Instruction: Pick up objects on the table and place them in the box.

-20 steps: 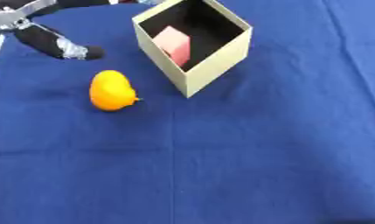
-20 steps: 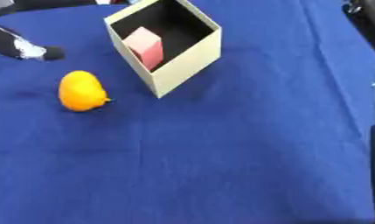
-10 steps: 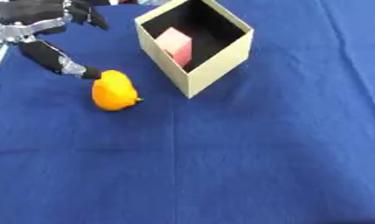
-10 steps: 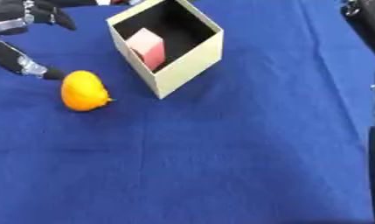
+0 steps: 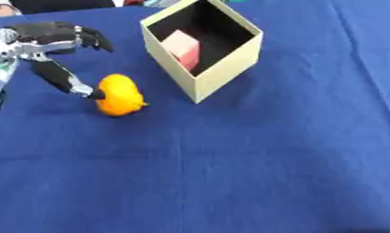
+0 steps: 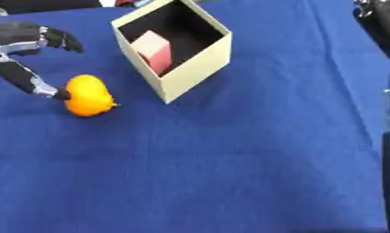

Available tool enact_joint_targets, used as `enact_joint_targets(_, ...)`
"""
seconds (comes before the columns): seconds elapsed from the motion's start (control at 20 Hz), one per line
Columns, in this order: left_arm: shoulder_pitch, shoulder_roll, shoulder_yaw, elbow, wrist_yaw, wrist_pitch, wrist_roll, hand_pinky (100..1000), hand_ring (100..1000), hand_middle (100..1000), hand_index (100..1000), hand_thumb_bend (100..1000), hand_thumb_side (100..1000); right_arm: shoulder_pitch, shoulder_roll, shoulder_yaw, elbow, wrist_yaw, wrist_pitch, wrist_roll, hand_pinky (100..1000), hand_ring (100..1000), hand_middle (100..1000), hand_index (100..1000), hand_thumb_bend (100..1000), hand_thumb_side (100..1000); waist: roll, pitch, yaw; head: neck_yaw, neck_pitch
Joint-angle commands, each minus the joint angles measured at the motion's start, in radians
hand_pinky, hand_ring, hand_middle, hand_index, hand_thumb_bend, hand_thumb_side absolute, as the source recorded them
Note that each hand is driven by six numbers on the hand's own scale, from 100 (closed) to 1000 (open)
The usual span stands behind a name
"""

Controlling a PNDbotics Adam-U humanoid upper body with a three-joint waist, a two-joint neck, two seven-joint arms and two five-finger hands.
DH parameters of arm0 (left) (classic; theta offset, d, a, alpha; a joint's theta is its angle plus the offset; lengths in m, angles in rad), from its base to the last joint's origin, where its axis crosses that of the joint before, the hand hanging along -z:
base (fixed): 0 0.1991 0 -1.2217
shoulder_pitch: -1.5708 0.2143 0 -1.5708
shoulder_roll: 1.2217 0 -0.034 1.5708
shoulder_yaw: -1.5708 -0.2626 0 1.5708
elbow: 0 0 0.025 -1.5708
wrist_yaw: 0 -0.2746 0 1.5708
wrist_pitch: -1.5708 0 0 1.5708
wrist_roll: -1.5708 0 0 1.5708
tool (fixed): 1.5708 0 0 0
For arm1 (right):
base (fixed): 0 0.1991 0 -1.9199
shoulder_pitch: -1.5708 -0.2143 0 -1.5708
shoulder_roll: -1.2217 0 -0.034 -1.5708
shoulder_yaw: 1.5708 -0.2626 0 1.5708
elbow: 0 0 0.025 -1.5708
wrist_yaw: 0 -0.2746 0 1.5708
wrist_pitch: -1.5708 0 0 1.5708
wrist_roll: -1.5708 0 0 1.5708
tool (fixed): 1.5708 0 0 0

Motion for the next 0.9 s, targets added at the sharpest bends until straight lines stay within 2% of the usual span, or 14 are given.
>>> enact_joint_targets(0.05,-0.023,0.014,-0.004,-0.002,-0.019,0.011,-0.026,799,824,855,901,712,751,-0.010,-0.011,-0.004,-0.027,0.002,0.000,-0.003,901,995,626,902,100,659,-0.001,-0.027,0.002,-0.001,0.002)
enact_joint_targets(0.2,-0.027,0.005,-0.007,0.003,-0.032,0.038,-0.012,802,823,855,903,714,739,-0.008,-0.011,-0.004,-0.028,0.001,0.000,-0.003,901,996,626,902,100,659,0.000,-0.028,0.001,-0.001,0.001)
enact_joint_targets(0.4,-0.023,-0.009,-0.013,0.024,-0.031,0.049,-0.005,796,809,851,899,583,684,-0.007,-0.009,-0.005,-0.031,-0.001,0.000,-0.003,901,997,626,902,100,659,0.001,-0.027,-0.001,-0.001,-0.001)
enact_joint_targets(0.65,-0.023,-0.026,-0.017,0.048,0.024,0.066,-0.021,780,790,829,882,514,665,-0.007,-0.009,-0.006,-0.032,-0.002,0.002,-0.005,901,997,626,902,100,660,0.001,-0.025,-0.003,-0.002,-0.003)
enact_joint_targets(0.9,-0.021,-0.029,-0.023,0.041,0.078,0.080,-0.032,748,738,715,786,430,628,-0.006,-0.010,-0.007,-0.031,-0.002,0.004,-0.006,900,998,626,902,100,662,0.001,-0.024,-0.001,-0.004,0.000)
